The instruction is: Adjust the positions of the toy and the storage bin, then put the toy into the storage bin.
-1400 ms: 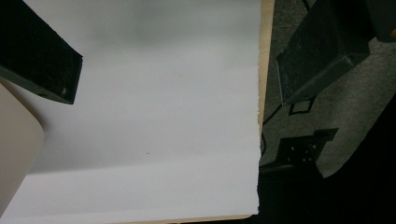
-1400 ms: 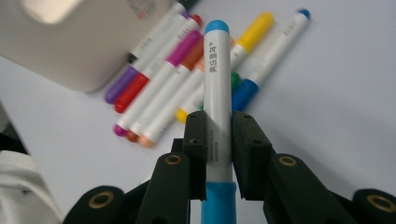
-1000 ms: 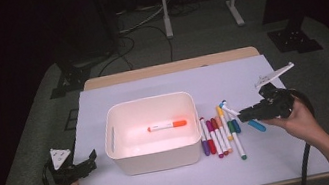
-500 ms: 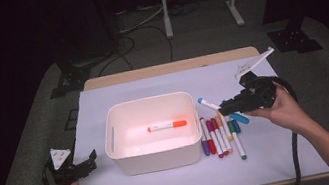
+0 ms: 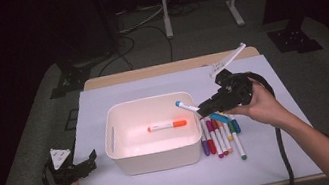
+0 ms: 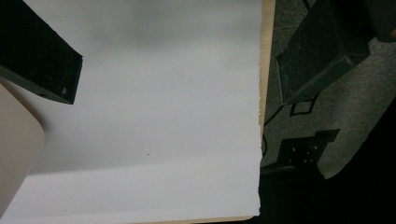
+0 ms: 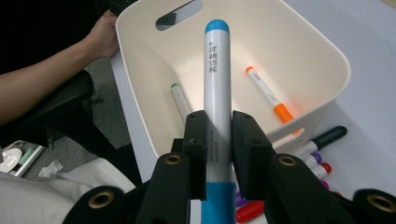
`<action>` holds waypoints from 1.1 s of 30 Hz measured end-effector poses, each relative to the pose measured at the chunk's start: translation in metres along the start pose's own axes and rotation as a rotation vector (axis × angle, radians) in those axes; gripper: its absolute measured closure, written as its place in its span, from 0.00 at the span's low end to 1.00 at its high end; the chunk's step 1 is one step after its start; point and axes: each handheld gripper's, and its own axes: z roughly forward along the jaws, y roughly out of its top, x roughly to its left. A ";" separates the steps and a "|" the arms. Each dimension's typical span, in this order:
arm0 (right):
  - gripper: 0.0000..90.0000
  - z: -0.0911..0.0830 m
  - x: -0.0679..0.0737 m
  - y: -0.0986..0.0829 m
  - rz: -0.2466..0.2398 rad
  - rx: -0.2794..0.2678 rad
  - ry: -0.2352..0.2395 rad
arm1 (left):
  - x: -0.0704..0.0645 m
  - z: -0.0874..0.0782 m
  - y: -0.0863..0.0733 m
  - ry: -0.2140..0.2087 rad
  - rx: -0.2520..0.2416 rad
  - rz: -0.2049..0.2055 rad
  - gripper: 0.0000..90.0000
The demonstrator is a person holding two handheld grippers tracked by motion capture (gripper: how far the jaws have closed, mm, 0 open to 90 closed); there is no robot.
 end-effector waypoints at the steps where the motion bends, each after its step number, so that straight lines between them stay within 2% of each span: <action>1: 0.84 0.001 0.000 0.001 -0.004 0.002 0.003 | 0.000 0.000 0.000 0.001 -0.001 0.001 0.00; 9: 0.84 0.013 0.003 0.016 -0.021 0.025 0.036 | 0.001 0.000 0.000 -0.004 0.001 -0.002 0.00; 17: 0.84 0.032 0.010 0.032 -0.049 0.050 0.063 | 0.000 0.000 0.000 -0.007 -0.001 0.001 0.00; 20: 0.84 0.040 0.015 0.039 -0.079 0.058 0.082 | 0.000 -0.001 0.000 -0.009 -0.006 0.004 0.00; 33: 0.84 0.071 0.023 0.058 -0.115 0.099 0.138 | 0.000 -0.001 0.000 -0.012 -0.010 0.005 0.00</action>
